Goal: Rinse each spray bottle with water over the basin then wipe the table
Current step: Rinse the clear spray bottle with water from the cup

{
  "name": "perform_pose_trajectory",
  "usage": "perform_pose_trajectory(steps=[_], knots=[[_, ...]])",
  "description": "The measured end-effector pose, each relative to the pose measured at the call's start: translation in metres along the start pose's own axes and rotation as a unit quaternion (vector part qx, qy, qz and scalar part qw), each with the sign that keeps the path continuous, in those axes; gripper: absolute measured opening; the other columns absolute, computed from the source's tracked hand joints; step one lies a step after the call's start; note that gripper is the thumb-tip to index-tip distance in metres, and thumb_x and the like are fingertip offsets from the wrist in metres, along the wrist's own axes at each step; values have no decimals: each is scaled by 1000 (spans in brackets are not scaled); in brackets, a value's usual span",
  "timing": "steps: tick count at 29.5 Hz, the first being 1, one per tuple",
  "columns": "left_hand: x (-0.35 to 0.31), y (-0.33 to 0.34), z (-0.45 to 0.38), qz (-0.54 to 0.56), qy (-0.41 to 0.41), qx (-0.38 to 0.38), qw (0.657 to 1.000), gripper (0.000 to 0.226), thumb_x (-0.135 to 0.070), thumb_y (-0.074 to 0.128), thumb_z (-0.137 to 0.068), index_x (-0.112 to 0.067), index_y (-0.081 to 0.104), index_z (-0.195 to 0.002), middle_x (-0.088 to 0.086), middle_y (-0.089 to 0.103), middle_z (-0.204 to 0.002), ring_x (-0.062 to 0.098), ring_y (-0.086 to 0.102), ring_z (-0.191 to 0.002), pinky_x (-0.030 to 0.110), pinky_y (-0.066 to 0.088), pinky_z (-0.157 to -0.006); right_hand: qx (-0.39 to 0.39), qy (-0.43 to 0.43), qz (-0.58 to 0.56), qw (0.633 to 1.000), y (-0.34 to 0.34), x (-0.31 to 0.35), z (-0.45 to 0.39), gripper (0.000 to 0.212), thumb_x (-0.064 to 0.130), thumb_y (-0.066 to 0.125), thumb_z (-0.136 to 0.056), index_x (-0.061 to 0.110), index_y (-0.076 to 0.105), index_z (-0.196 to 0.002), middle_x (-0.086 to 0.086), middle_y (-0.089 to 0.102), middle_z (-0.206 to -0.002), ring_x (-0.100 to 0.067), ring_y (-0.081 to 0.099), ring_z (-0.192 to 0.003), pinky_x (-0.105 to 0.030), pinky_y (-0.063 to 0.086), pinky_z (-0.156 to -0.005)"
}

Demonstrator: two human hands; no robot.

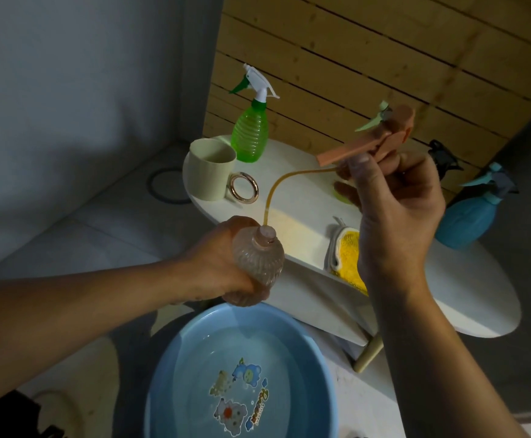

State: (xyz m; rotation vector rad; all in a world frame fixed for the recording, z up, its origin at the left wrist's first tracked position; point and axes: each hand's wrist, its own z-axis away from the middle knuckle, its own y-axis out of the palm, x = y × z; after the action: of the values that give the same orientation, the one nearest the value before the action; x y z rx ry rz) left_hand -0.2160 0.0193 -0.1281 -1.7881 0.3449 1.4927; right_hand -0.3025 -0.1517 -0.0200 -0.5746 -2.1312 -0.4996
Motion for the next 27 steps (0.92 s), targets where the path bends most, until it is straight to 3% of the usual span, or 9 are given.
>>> perform_pose_trajectory(steps=[2,4,8,10,13,16,20,23,27], knots=[[-3,1,1,-8,10,-6,1000,81,-13,100,-56,-30,54,-120,-9,63,-115,9,62,-107,25,57,-86,21,-38,-7,999,-4,3,2,25,3,71,-90,13,49,-84,-16,59,-84,-28,65,-82,-36,57,-74],[-3,1,0,-20,13,-9,1000,83,-17,101,-56,-31,53,-122,-12,62,-117,6,61,-109,16,53,-85,48,-59,-15,997,-8,5,6,24,-1,68,-89,12,48,-86,-20,59,-90,-33,66,-89,-40,57,-81],[1,2,-3,-16,-5,-3,1000,98,-32,104,-48,-35,52,-131,-16,62,-123,7,60,-116,31,56,-96,85,-61,-16,994,-13,10,16,21,0,68,-89,10,49,-91,-7,72,-94,-27,73,-98,-41,57,-90],[0,2,-4,-5,-4,-1,1000,99,-32,104,-47,-35,51,-131,-17,61,-123,6,59,-116,29,55,-94,85,-47,-7,995,-15,11,20,23,9,72,-87,9,50,-92,-10,72,-95,-31,73,-99,-44,58,-91],[-5,3,-2,-17,7,7,1000,96,-27,103,-52,-36,48,-131,-19,59,-122,2,58,-114,11,49,-84,86,-3,28,996,-18,5,24,34,26,78,-82,7,52,-93,-29,66,-98,-46,68,-99,-56,58,-89],[-10,4,-1,-39,23,7,999,93,-30,102,-54,-37,49,-130,-21,59,-120,0,58,-111,2,45,-76,101,42,73,991,-20,-4,28,51,43,81,-77,3,52,-92,-29,67,-101,-49,66,-99,-62,56,-88],[-13,7,4,-21,28,4,999,93,-30,101,-55,-39,49,-132,-21,59,-120,0,59,-111,3,47,-75,116,86,100,984,-19,-15,32,53,44,83,-74,5,53,-92,-21,72,-100,-42,69,-101,-65,54,-89],[-16,10,7,-13,37,11,999,91,-27,100,-55,-39,49,-130,-20,61,-118,1,61,-110,13,50,-79,136,88,143,976,-21,-26,36,36,37,82,-78,15,56,-91,-18,72,-100,-42,69,-102,-63,53,-89],[-20,13,10,-2,36,19,999,88,-24,99,-56,-40,50,-127,-19,62,-113,-3,62,-104,11,52,-72,160,94,167,968,-23,-31,41,30,35,80,-81,20,57,-91,-15,71,-100,-37,69,-103,-61,54,-88]])
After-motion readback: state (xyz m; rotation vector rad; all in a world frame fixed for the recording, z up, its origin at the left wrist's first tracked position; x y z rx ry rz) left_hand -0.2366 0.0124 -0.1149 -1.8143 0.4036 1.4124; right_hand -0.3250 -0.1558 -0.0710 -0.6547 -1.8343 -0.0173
